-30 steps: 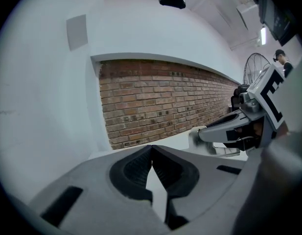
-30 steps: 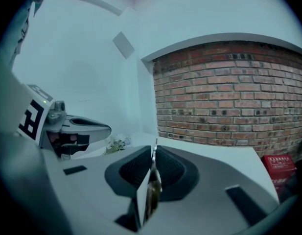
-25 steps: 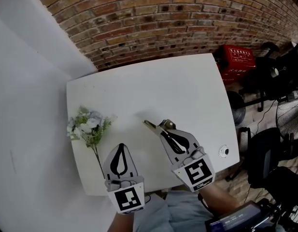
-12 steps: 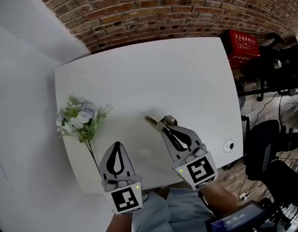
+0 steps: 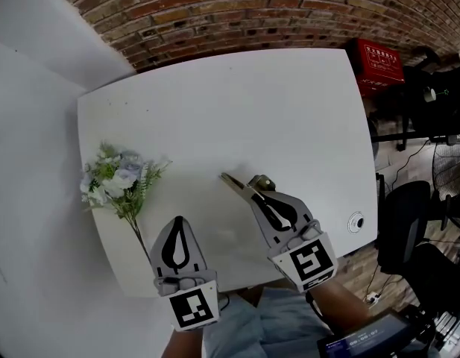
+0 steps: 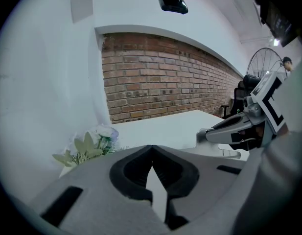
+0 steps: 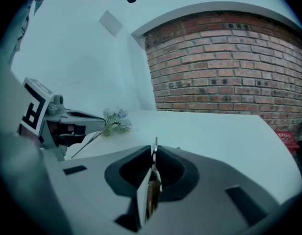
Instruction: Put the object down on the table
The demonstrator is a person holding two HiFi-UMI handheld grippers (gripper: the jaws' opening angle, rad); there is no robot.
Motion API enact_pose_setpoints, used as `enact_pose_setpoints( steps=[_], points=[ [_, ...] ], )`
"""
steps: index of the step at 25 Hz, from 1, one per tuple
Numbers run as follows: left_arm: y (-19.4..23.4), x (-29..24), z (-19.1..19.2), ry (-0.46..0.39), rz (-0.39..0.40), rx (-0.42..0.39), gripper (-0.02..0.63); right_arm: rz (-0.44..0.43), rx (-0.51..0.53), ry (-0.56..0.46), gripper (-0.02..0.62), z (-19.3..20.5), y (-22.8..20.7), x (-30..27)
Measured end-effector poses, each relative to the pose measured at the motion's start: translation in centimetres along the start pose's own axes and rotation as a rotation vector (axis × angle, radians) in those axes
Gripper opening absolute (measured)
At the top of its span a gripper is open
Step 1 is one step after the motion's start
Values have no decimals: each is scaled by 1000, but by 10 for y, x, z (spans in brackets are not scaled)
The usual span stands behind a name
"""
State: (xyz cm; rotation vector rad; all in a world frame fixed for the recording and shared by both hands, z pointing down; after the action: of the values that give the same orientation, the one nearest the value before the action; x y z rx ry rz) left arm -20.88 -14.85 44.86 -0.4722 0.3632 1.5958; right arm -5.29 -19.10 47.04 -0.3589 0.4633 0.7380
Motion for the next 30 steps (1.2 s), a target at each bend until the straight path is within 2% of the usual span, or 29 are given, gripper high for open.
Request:
enact_pose_setpoints(
  steps=[11, 30],
  points=[
    [-1, -6, 13, 45, 14, 9, 9, -7, -15, 27, 38, 10, 0, -10],
    [1, -15, 19, 60, 31, 5, 9, 29, -11, 30, 54, 17, -6, -17]
  ],
)
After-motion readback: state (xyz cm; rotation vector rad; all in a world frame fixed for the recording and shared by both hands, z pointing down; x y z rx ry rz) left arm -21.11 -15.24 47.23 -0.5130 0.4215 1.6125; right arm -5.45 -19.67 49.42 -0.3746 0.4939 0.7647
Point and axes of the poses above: the fingertips, and each gripper's own axes: x backward along the fingers, y to its left, z out of its underside, the point moved 3 cm from there along x, backward along the fingers, and after that the axes turned 1 degree about x, right-handed, at the moved point
